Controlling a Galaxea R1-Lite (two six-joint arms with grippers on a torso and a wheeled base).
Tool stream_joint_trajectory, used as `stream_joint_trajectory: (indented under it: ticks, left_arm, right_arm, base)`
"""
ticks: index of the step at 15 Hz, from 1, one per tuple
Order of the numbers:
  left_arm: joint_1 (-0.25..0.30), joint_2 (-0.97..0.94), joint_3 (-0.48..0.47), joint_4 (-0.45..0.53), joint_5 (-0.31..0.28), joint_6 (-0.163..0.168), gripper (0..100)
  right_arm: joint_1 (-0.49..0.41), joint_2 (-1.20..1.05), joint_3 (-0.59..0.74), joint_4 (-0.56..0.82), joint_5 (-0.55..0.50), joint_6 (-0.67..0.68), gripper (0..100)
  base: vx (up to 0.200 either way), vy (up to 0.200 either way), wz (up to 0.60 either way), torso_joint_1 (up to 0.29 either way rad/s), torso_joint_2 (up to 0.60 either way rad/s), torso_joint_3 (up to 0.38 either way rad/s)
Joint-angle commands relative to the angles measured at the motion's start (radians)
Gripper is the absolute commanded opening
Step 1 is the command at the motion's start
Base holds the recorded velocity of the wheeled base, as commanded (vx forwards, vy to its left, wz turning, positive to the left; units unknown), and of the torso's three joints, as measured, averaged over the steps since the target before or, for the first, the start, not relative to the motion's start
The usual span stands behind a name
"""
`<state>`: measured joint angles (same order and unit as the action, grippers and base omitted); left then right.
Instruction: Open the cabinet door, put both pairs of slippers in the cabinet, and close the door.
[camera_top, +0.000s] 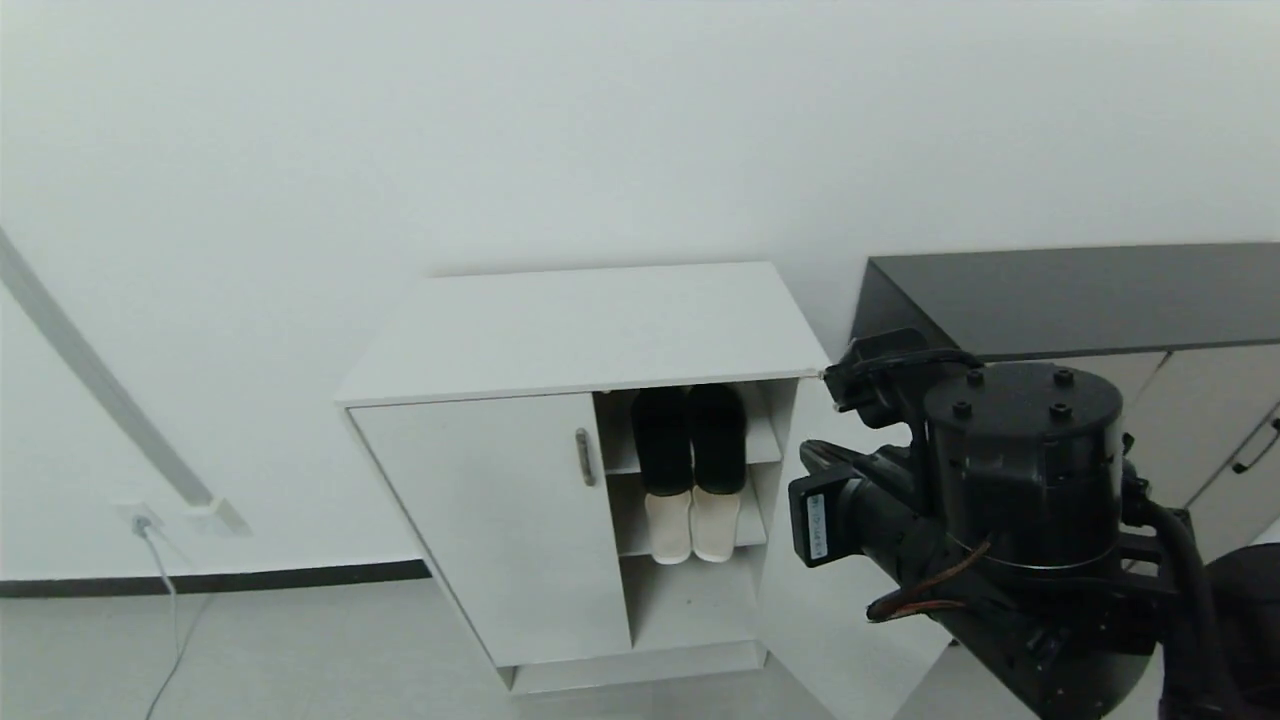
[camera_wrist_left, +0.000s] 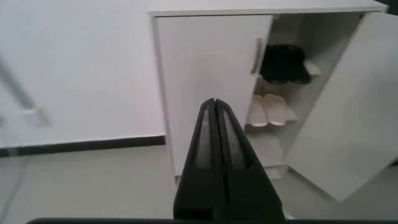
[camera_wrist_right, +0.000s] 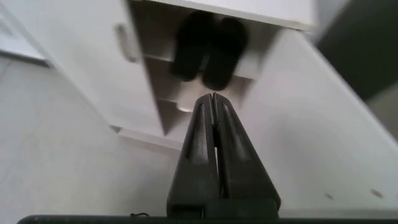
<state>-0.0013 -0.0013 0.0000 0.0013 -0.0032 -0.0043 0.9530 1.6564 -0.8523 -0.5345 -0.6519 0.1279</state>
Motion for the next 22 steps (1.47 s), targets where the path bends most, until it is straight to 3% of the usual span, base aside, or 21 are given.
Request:
stream_joint_trajectory:
  ticks: [1,5,14,20,22]
  left_arm:
    - [0.001,0.001,0.000,-0.001,0.000,0.000,0]
    - [0.001,0.001,0.000,-0.001,0.000,0.000,0]
    - [0.001,0.001,0.000,-0.001,0.000,0.000,0]
    - [0.001,0.001,0.000,-0.001,0.000,0.000,0]
    - [0.001,0.001,0.000,-0.001,0.000,0.000,0]
  right_arm:
    - [-0.002,-0.003,0.004,-0.001,0.000,-0.001,0]
    - [-0.007,-0.003,0.004,-0.002,0.000,-0.002,0]
    - [-0.007,0.002,0.021,-0.044,0.000,-0.022,0]
    - [-0.008,0.002,0.022,-0.045,0.000,-0.022,0]
    - [-0.008,0.000,0.024,-0.044,0.000,-0.022,0]
  base:
    - [0.000,0.000,-0.60,0.022,0.00,-0.007]
    - [0.000,0.000,-0.60,0.004,0.00,0.002]
    - [0.000,0.000,0.00,0.000,0.00,0.000]
    - [-0.200,0.000,0.00,0.003,0.00,0.002]
    - [0.000,0.000,0.00,0.000,0.00,0.000]
